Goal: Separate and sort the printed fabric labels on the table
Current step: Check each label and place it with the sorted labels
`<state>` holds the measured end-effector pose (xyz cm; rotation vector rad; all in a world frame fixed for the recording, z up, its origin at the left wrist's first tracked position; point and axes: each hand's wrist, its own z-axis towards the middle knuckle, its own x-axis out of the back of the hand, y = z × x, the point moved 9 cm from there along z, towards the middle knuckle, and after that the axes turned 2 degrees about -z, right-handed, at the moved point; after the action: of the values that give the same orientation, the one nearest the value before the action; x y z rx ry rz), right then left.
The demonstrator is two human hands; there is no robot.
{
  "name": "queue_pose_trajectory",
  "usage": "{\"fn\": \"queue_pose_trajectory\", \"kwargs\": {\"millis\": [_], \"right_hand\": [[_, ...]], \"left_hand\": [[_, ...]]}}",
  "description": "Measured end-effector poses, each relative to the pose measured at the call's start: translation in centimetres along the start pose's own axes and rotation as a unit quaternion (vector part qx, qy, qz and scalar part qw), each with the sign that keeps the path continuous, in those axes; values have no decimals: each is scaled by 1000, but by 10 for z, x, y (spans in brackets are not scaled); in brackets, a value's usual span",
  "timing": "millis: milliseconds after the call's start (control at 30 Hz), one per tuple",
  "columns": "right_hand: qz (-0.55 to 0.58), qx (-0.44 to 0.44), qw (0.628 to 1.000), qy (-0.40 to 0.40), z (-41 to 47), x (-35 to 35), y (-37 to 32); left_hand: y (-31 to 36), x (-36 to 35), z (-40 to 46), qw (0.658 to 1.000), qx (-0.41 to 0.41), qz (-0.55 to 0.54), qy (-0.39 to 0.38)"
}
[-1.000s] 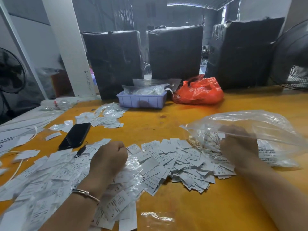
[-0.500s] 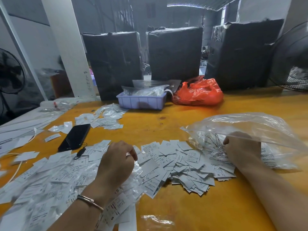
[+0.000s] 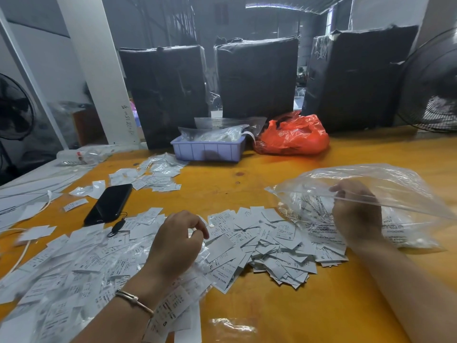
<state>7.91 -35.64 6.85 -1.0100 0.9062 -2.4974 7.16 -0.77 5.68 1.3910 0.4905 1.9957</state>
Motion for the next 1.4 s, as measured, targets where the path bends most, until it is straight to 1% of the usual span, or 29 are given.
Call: {"fn": "queue_pose_trajectory", "kwargs": {"millis": [67,100,167,200,233,267,367,433,467,533,567,633,667,700,733,800,833,867,1000,1167,1267,1333,1400], "right_hand": [[125,-47,989,-63,-6,-10,-3],[195,-76,971,-116,-13,-20,-9],[313,-124,908,-251,-37,-44,-32],[348,-129,874,-312,-51,-54,-46],[365,-115,852,-356,-64,-59,-61],[363,-82,847,-379,-74,-61,-73],[312,62,873,-369,-88,-53,-104],[295,126,874,-364,-94,-49,-117],[287,146,875,-360,-95,-48,-120],[264,165,891,-330,-91,-46,-120],[235,172,910,-295,-84,-44,-115],[107,196,953,-206,-67,-34,-101],[28,198,962,-184,-60,-32,-92],[-39,187,963,-190,-54,-34,-83],[-85,169,957,-218,-52,-38,-73],[-123,151,938,-287,-54,-50,-63],[-132,156,929,-308,-57,-55,-62],[-140,166,925,-313,-58,-57,-63],[-190,215,911,-296,-58,-58,-68],[-184,257,919,-236,-55,-47,-79],[-172,260,922,-230,-55,-45,-81],[-102,220,944,-223,-53,-39,-80],[18,145,965,-219,-47,-30,-76]], "left_hand": [[5,-1,0,1000,-23,-3,-3],[8,-3,-1,999,-39,-13,-8],[16,-7,-2,996,-66,-61,-30],[20,-10,-3,992,-72,-88,-50],[24,-14,-4,988,-77,-111,-72],[26,-19,-5,984,-81,-129,-96],[37,-34,-12,968,-86,-164,-171],[42,-41,-16,957,-86,-184,-207],[43,-42,-16,954,-84,-193,-212],[41,-41,-16,956,-75,-199,-202],[40,-39,-15,959,-69,-200,-190],[34,-35,-13,963,-52,-209,-165],[31,-32,-12,963,-40,-217,-155],[27,-30,-11,962,-28,-228,-145],[24,-28,-10,962,-18,-236,-136],[21,-24,-8,962,-9,-243,-121],[20,-23,-7,963,-10,-240,-119],[21,-23,-7,965,-13,-232,-121],[25,-25,-8,968,-26,-214,-130],[28,-25,-9,963,-29,-234,-128],[27,-25,-10,958,-27,-256,-127],[27,-26,-9,950,-20,-280,-138],[26,-28,-9,937,-3,-312,-155]]}}
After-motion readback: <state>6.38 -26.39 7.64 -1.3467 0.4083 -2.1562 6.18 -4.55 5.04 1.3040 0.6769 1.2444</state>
